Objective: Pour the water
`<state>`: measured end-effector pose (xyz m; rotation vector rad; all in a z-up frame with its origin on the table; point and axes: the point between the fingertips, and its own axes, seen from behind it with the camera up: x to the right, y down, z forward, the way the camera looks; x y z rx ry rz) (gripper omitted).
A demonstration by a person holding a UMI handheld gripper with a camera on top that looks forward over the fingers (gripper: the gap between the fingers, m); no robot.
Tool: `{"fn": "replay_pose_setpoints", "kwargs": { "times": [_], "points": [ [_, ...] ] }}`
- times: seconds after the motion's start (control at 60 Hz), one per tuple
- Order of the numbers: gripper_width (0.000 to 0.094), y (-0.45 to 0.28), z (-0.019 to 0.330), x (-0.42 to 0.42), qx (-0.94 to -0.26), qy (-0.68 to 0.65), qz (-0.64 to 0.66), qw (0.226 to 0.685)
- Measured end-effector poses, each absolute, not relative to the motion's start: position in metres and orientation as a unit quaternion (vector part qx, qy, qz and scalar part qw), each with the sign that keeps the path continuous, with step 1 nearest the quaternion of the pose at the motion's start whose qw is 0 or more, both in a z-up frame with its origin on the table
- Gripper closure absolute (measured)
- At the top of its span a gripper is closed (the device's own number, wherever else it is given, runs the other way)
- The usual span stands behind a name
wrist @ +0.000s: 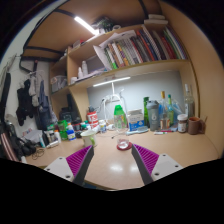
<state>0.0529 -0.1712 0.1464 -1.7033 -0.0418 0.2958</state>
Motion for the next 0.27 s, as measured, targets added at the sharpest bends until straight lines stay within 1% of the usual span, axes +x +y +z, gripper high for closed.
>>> {"fn": "replay_pose_setpoints", "kwargs": {
  "times": [0.117, 0.267],
  "points": [
    [0.0094, -0.213, 0.152, 0.057, -0.744, -0.027, 0.131, 0.655],
    [0.0092, -0.244, 0.16, 0.068, -0.733, -0.026, 0.114, 0.67]
  ]
}}
